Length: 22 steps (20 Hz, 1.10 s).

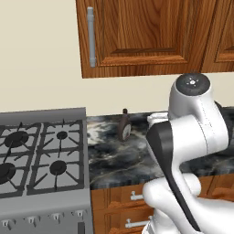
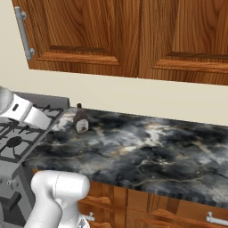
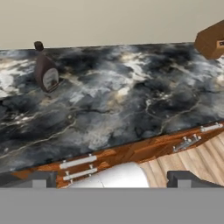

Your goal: Take 2 condiments from the cabinet and move them on the counter near the stove.Make sure the condiments are lined up with each other, next to each other.

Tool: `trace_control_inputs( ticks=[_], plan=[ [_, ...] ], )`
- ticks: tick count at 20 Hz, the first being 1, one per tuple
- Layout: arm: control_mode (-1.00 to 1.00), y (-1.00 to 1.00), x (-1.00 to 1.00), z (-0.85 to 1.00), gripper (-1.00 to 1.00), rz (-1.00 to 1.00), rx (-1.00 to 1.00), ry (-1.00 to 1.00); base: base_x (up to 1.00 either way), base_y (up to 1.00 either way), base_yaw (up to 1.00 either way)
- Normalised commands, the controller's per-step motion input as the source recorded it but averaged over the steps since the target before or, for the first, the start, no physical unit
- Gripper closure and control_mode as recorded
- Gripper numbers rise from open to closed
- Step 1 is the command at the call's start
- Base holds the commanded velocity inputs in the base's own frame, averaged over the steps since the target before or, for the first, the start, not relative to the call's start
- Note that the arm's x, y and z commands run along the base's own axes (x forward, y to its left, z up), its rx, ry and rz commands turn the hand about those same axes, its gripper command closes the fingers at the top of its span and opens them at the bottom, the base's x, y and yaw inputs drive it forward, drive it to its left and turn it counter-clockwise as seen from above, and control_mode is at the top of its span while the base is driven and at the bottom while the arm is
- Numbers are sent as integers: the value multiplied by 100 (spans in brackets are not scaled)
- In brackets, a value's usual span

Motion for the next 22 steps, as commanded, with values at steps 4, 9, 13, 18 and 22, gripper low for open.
trace_control_inputs(
  ticks=[4, 9, 13, 18, 22],
  plan=[
    [-100, -46, -11, -20, -100, 2, 1, -2, 0, 0, 0],
    [-100, 0, 0, -5, -100, 0, 0, 4, 0, 0, 0],
    [-100, 0, 0, -2, -100, 0, 0, 7, 0, 0, 0],
    [100, 0, -10, -3, -100, 0, 0, 1, -57, -27, -1],
    [100, 0, 0, 0, -100, 0, 0, 0, -82, -98, -35]
  ],
)
